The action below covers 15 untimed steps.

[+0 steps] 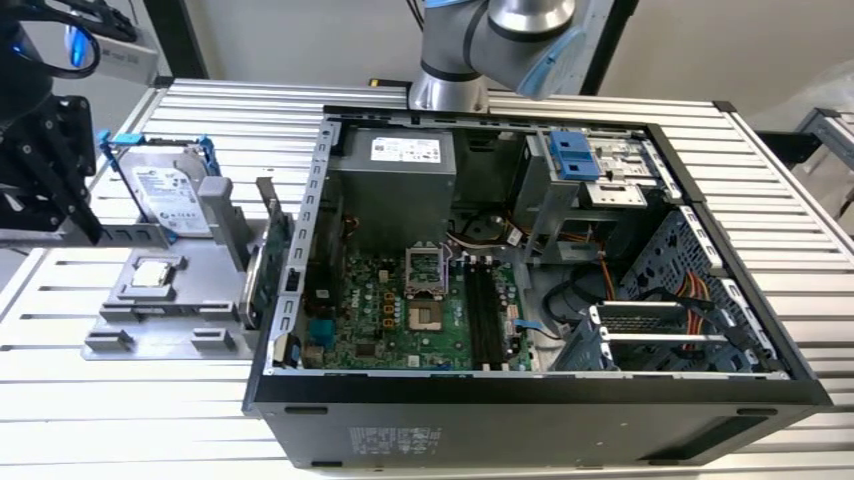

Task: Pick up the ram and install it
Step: 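Pick up the ram and move it above insertion slot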

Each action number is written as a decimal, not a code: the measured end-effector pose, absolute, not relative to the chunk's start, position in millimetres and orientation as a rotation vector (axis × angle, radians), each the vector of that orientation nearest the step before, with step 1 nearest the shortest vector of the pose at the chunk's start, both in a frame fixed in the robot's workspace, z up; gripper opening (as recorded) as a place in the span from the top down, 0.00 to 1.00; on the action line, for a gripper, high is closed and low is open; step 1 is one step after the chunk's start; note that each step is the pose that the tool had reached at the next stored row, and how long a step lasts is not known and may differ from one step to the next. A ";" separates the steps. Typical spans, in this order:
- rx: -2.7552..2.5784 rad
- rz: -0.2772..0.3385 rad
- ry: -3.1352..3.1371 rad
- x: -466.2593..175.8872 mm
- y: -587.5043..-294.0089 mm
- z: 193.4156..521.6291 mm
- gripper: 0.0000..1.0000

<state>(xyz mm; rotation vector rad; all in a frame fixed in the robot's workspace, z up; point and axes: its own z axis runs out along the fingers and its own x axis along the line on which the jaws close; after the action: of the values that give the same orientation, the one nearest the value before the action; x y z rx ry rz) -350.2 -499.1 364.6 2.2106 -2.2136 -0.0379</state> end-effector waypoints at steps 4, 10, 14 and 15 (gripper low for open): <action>2.211 -0.038 -2.214 -350.2 -499.1 367.7 1.00; 2.211 -0.038 -2.214 -350.2 -499.1 368.2 1.00; 2.211 -0.038 -2.214 -350.2 -499.1 368.5 1.00; 2.211 -0.038 -2.214 -350.2 -499.1 368.7 1.00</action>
<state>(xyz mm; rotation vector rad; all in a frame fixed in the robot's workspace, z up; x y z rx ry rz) -350.2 -499.1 368.7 2.2106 -2.2135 -0.0379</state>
